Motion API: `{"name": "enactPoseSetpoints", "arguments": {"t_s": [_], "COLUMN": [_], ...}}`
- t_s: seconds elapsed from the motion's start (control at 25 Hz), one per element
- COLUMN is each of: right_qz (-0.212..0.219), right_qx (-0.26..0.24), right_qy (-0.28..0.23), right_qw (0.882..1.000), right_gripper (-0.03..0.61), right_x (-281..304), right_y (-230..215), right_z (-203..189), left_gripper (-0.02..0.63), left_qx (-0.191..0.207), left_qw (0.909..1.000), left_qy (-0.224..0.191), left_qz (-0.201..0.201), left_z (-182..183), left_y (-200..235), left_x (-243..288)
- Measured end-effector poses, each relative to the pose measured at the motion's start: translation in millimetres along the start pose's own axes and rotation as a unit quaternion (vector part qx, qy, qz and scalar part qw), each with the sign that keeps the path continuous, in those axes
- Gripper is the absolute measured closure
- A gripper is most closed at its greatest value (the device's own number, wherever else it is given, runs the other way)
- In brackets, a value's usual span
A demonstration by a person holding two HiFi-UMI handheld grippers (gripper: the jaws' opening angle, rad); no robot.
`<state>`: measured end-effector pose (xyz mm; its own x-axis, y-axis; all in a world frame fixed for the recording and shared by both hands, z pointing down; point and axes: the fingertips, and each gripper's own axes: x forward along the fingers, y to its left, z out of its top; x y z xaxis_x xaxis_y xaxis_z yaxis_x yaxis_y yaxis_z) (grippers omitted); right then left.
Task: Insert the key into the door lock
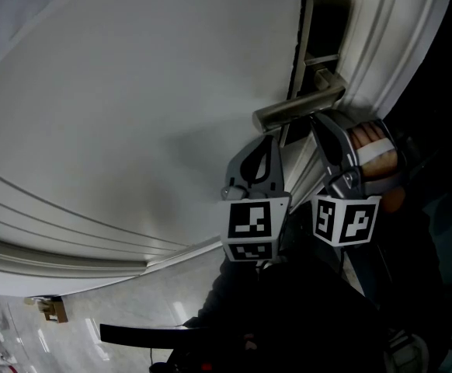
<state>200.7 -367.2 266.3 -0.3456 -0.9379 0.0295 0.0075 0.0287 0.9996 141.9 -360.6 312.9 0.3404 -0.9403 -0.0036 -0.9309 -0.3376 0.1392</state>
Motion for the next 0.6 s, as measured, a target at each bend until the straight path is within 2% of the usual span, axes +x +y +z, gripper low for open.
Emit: {"name": "enactPoseSetpoints", "arguments": {"t_s": [0.6], "right_qz": [-0.001], "right_qx": [0.002], "right_qy": [-0.002], "right_qw": [1.000], "right_gripper": [0.566], "right_x": [0.0], "right_y": [-0.5], "right_z": [0.2], "left_gripper": [0.612], "left_qx": [0.000], "left_qw": [1.0000], "left_qy": [-0.004], "left_qz": [-0.003], "left_z": [1.9], "left_y": [-2.7], "left_x": [2.5]}}
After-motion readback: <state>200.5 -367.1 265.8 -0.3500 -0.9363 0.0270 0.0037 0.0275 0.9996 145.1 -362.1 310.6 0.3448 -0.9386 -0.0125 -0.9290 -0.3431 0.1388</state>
